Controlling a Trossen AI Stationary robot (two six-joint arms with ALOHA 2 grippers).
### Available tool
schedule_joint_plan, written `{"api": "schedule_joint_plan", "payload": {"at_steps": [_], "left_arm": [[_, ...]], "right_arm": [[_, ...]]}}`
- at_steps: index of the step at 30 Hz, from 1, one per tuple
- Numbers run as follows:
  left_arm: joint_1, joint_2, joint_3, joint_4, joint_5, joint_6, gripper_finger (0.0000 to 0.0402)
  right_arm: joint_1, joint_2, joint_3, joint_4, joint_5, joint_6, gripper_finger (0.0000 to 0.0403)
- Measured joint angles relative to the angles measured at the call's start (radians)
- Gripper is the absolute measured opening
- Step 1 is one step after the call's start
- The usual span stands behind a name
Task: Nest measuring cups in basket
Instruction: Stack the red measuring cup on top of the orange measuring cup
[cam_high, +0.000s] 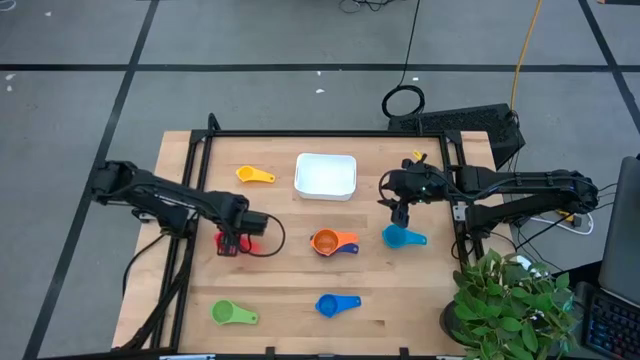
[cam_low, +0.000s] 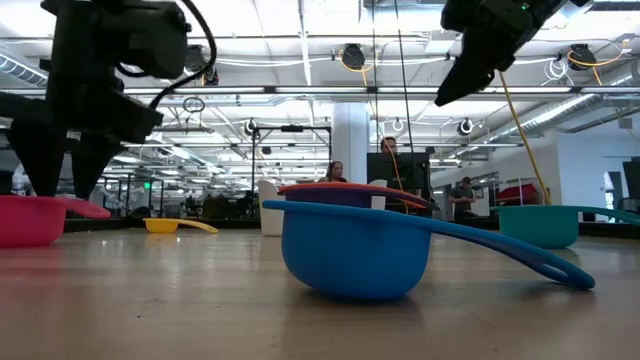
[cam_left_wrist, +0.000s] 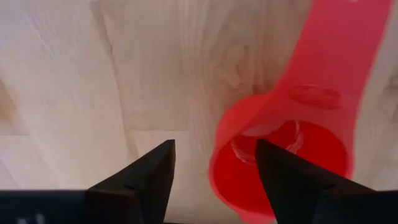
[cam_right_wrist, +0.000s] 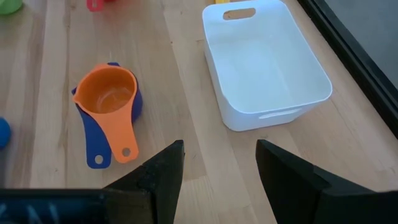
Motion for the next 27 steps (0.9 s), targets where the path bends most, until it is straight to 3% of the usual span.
{"api": "schedule_joint_plan", "payload": {"at_steps": [7,15,19,27], "left_arm": [[0.027,0.084,0.0,0.003,0.004,0.021,0.0183],[0.061,0.087,0.02,-0.025,0.014,-0.03,0.0016],[0.079,0.089,0.124,-0.092,0.005,-0.148,0.0011],[0.065,0.08,0.463,-0.059,0.031,-0.167,0.0007]], "right_arm": [[0.0,0.0,0.0,0.011,0.0,-0.003,0.0194],[0.0,0.0,0.0,0.015,0.0,-0.011,0.0194],[0.0,0.0,0.0,0.025,0.0,-0.011,0.0194],[0.0,0.0,0.0,0.125,0.0,-0.011,0.0194]]}}
